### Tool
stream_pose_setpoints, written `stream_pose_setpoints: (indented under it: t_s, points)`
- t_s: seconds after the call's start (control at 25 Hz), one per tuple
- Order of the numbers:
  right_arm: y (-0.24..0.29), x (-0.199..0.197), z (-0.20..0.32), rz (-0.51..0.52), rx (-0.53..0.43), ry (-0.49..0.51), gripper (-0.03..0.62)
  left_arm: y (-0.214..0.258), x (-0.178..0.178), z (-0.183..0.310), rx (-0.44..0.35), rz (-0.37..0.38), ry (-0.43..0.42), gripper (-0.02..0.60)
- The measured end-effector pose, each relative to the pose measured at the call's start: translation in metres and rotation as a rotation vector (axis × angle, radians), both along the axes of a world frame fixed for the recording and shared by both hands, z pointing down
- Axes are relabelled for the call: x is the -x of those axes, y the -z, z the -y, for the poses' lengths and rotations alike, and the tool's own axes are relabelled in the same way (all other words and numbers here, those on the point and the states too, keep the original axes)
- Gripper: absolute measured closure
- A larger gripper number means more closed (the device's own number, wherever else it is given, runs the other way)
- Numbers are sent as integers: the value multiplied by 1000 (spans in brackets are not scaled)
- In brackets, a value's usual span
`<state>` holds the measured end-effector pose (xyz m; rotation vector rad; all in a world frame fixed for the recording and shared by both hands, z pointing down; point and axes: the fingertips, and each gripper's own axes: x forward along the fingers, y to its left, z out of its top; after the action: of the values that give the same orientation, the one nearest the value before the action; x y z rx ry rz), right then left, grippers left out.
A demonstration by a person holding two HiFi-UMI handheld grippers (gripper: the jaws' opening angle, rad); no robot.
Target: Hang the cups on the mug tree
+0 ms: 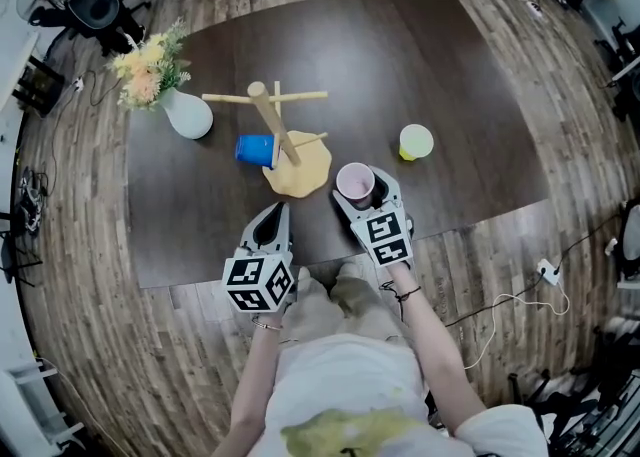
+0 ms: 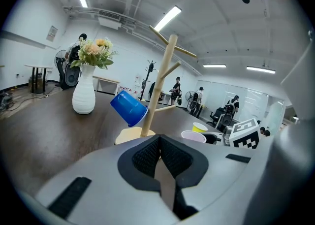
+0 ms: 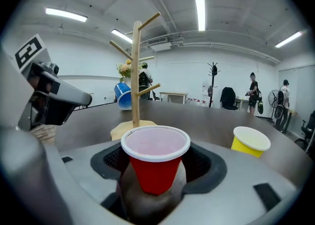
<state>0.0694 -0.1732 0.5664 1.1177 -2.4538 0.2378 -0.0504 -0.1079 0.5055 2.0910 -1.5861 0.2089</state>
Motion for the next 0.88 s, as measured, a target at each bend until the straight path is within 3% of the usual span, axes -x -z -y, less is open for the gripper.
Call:
stream_pose_setpoints:
  t_s: [0.48, 0.88]
  points:
    - [29, 4, 26, -143, -78, 65, 270, 10, 11, 6, -25, -3, 16, 558]
    - [49, 23, 49, -365, -158, 134, 271, 10, 15, 25, -6, -17, -73, 558]
